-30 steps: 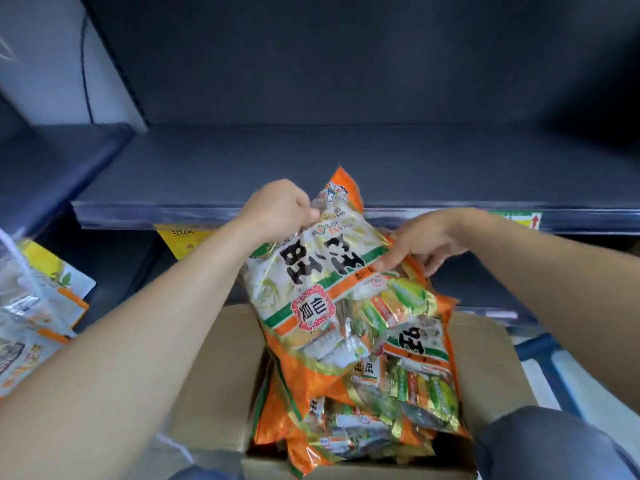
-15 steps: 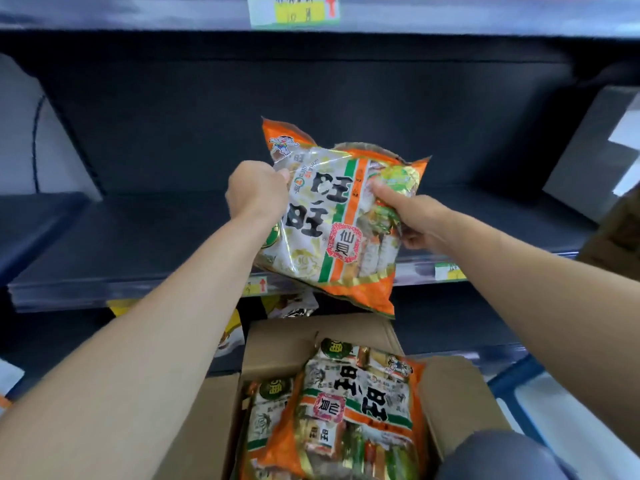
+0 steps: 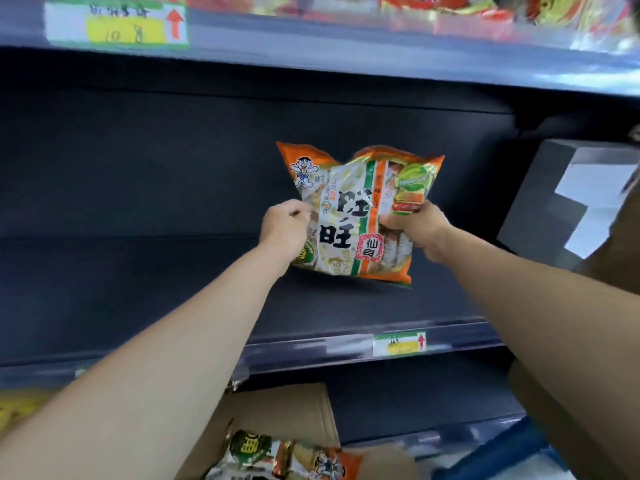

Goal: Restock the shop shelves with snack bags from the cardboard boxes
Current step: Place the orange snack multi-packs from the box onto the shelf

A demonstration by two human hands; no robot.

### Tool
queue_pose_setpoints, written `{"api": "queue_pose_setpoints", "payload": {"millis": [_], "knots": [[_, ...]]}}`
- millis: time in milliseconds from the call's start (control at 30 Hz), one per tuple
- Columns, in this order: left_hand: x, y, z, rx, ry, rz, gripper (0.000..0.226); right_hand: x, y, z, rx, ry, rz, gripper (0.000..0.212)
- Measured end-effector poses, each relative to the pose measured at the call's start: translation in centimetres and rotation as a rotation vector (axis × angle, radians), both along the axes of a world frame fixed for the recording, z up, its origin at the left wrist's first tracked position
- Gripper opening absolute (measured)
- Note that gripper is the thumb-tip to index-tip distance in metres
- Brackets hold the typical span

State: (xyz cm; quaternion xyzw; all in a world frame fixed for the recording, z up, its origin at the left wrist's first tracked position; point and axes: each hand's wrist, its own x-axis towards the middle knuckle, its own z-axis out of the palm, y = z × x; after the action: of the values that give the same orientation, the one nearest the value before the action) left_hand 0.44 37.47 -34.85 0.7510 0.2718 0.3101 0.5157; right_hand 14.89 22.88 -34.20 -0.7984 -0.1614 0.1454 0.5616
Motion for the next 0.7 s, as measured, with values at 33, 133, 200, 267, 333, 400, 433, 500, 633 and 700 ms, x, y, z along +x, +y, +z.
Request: {"api": "queue_pose_setpoints", "payload": {"millis": [33,133,200,267,333,400,433,500,633,700], "knots": [[1.4,-0.1,-0.5,-0.020,0.010,-0.014,0.030,1.9,0.4,-0.6,-0.009,-0.035,-0.045,0.051],[4.6,-0.4,-1.6,-0.132,0.043,-0.073,0.035,6.2,1.6,-2.0,-0.109,-0.115,-0.182,0.082],[6.1,-0.4,-2.1,-0.198,0.065,-0.101,0.037,6.9,2.1,-1.9,-0.186,-0.123,-0.232,0.077],[7.5,-0.1,-2.6,-0.217,0.094,-0.124,0.039,8.1,2.5,-2.1,-0.182,-0.122,-0.242,0.070],[8.8,0.4,-3.1,-0.202,0.124,-0.133,0.040,9.7,3.1,-2.7,-0.165,-0.121,-0.245,0.064],[10.1,1.1,-3.6,-0.187,0.125,-0.131,0.042,10.8,3.7,-3.3,-0.165,-0.115,-0.246,0.058],[10.6,1.3,-3.8,-0.180,0.122,-0.134,0.044,11.2,4.1,-3.7,-0.164,-0.112,-0.247,0.057],[11.4,1.6,-4.1,-0.165,0.123,-0.147,0.050,11.9,4.6,-4.1,-0.166,-0.121,-0.240,0.060],[12.7,2.3,-4.2,-0.172,0.074,-0.136,0.051,12.1,5.4,-4.5,-0.052,-0.091,-0.251,0.057],[13.0,2.4,-4.3,-0.153,0.065,-0.134,0.050,12.7,5.6,-5.1,0.003,-0.099,-0.224,0.054]]}}
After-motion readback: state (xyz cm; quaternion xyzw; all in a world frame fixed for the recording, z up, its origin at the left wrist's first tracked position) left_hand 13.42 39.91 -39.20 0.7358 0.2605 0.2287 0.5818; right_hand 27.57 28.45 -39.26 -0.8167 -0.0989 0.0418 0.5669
